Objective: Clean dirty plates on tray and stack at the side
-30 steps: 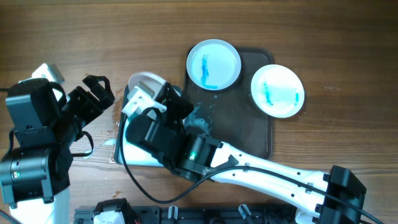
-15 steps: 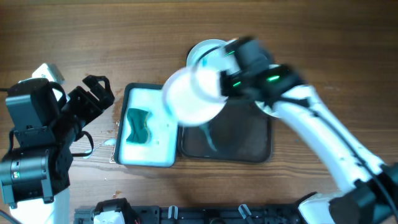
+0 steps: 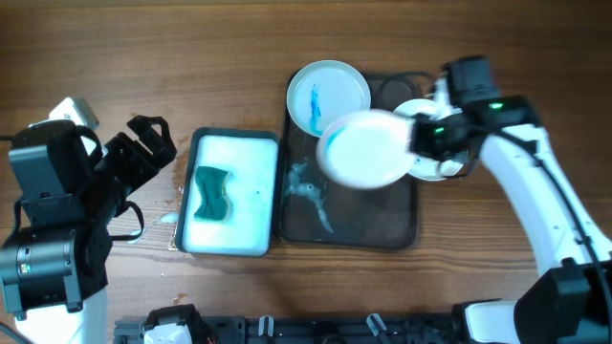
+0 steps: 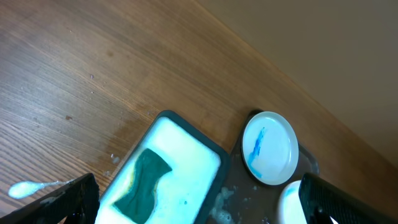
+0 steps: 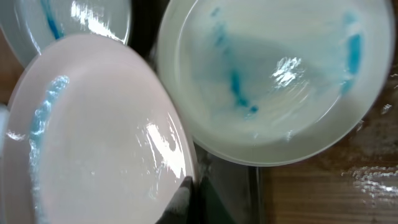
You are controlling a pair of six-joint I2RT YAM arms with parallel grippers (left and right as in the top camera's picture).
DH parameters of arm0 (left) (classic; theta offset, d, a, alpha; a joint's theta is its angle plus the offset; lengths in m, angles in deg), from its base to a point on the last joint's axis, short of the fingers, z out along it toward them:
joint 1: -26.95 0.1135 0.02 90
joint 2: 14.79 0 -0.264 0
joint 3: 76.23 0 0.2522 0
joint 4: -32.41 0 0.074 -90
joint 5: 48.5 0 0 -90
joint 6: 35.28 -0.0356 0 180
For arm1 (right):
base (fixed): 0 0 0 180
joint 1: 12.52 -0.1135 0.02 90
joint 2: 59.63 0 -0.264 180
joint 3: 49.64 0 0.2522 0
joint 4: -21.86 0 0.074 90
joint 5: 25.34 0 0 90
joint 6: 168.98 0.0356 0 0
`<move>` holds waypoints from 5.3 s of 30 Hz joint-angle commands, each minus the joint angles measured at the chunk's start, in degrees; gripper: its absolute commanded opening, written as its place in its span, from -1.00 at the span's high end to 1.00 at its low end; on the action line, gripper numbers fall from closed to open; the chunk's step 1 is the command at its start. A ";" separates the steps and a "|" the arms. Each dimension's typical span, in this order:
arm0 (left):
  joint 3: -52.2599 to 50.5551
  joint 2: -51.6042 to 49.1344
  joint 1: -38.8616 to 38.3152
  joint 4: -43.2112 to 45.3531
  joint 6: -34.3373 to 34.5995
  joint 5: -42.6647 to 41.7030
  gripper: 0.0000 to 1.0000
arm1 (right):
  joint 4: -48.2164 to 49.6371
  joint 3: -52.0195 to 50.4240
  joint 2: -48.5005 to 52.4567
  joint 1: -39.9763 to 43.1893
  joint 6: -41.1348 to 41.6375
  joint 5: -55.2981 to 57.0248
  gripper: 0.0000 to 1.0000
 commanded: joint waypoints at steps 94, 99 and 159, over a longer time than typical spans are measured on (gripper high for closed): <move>-13.84 -51.06 -15.74 18.08 -1.57 10.62 0.85 | 5.73 -12.81 -14.27 -13.38 -7.69 5.92 0.27; -4.79 -47.25 -15.74 7.50 -1.62 0.48 0.56 | 5.68 -12.81 -14.27 -13.38 -6.56 7.37 0.29; 10.54 -70.38 -42.23 10.01 1.36 18.51 0.92 | 17.77 -21.70 9.20 -3.74 -2.34 1.66 0.91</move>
